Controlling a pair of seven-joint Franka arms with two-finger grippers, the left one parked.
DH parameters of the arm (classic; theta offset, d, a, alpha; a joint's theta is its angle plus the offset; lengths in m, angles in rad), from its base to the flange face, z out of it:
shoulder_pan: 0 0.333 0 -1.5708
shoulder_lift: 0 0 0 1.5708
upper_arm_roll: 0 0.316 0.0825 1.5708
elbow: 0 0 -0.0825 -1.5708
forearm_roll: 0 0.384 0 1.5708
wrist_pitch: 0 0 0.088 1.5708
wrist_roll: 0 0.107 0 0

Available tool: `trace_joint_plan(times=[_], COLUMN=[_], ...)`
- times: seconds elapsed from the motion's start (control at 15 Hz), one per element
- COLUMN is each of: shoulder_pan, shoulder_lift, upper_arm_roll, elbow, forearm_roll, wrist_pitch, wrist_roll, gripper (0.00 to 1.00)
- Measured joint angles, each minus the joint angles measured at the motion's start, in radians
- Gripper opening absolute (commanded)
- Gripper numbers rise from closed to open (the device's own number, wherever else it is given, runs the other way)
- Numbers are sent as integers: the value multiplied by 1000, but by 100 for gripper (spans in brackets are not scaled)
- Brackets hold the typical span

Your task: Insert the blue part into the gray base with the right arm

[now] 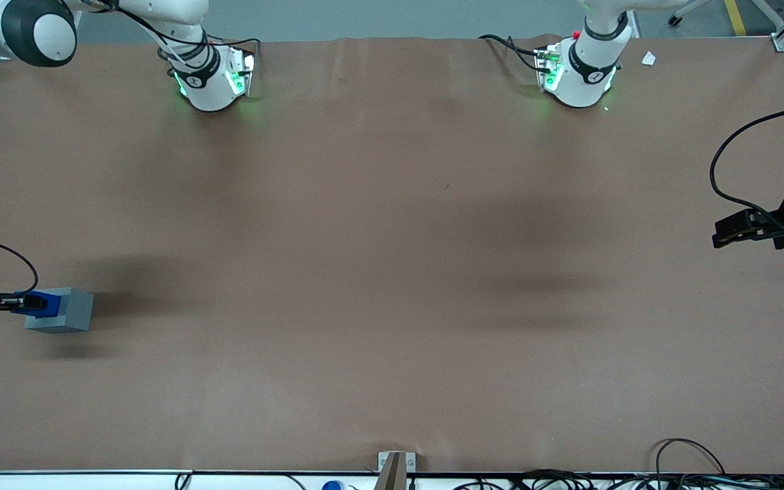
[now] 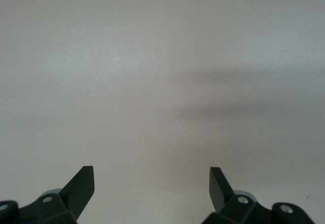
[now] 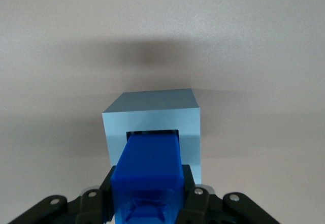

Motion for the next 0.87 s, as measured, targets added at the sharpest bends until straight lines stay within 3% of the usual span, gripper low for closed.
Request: trace_joint_plan(times=[0.47, 0.53, 0.6, 0.67, 0.8, 0.87], shoulder_pan=[-1, -1, -1, -1, 0, 0], shoulder_lift=[19, 20, 20, 20, 20, 20], upper_arm_roll=[0, 0, 0, 0, 0, 0], elbow=[-2, -2, -2, -2, -2, -2], forearm_roll=[0, 0, 0, 0, 0, 0], wrist_pitch=[55, 55, 55, 55, 56, 56], wrist_roll=[0, 0, 1, 1, 6, 12], gripper=[4, 18, 51, 61, 100, 100])
